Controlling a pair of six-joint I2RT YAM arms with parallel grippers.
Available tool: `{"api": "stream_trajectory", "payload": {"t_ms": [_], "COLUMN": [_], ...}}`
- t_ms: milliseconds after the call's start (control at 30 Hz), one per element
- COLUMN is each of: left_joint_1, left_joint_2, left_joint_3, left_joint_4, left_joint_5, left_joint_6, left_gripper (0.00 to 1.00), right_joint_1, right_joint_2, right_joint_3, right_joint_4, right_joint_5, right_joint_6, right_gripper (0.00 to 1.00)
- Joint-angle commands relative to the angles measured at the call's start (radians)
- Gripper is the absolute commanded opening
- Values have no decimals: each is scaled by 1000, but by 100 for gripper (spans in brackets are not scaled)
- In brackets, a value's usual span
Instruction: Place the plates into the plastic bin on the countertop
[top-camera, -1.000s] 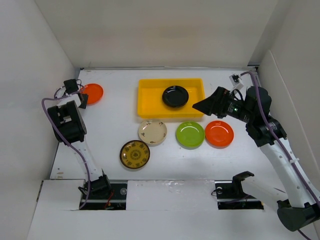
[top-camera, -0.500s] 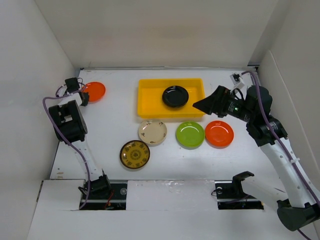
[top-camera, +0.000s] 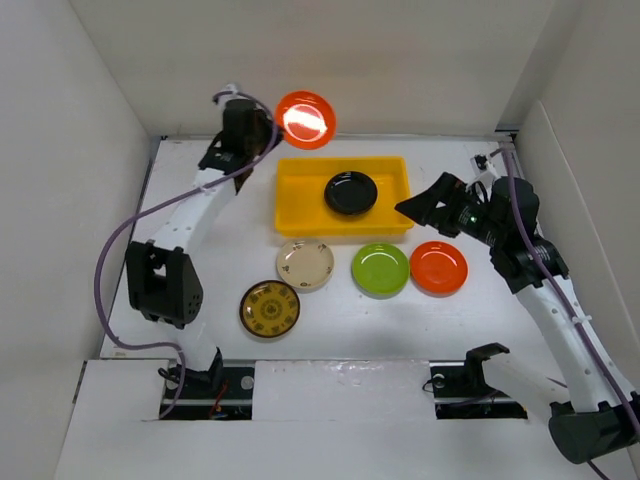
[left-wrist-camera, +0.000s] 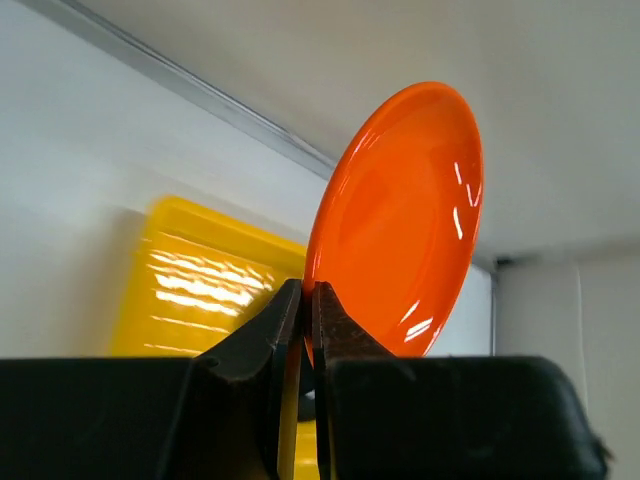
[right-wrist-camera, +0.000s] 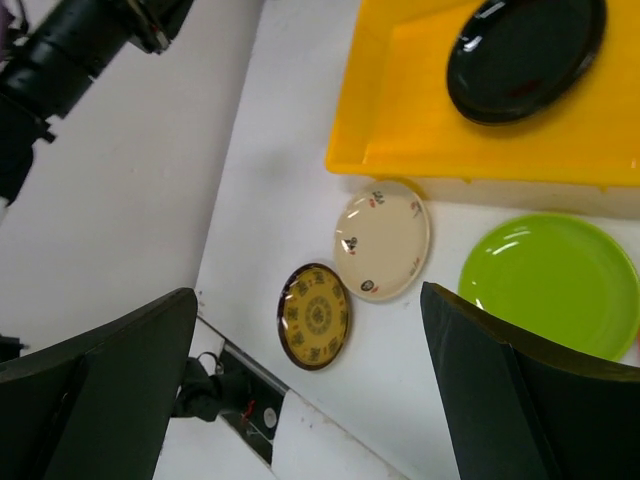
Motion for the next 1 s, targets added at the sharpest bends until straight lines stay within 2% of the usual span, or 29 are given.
{"api": "stream_trajectory", "payload": {"t_ms": [0,167,333,433,533,567,600,667,733,767,800,867,967], "left_joint_1": [-157,-226,-246,-246,-246,-246,-246,-246,-266,-281,-282,-282,-291], "left_joint_2": [109,226,301,323,369,382,402,403,364,346,329,289,196], "left_joint_3": [74,94,85,85,155,169,181,193,178,168,167,167,139], "left_joint_4": [-72,-46,-30,-11,-22,-38,-48,-69,-69,-69,-69,-110,-193], "left_joint_5": [33,143,157,166,189,198,209,220,220,188,188,154,49], "left_joint_6": [86,86,71,61,73,74,74,74,83,104,104,104,115], "left_gripper": [0,0,0,0,0,7,20,58,78,100,100,100,100], "right_joint_1": [-25,-26,-26,-26,-26,-26,-13,7,69,100,164,226,341], "right_joint_2": [-16,-55,-88,-97,-106,-115,-115,-99,-57,-42,-26,30,154], "right_joint_3": [-39,-61,-61,-81,-122,-156,-173,-206,-259,-278,-297,-346,-323], "right_joint_4": [57,47,-5,-5,17,38,47,66,109,136,194,270,339], "right_joint_5": [34,24,55,-10,-64,-101,-113,-132,-112,-98,-28,11,89], "right_joint_6": [30,30,21,10,-8,-8,-8,-17,4,15,30,70,69], "right_gripper": [99,99,99,99,99,99,99,99,97,97,96,96,93]}}
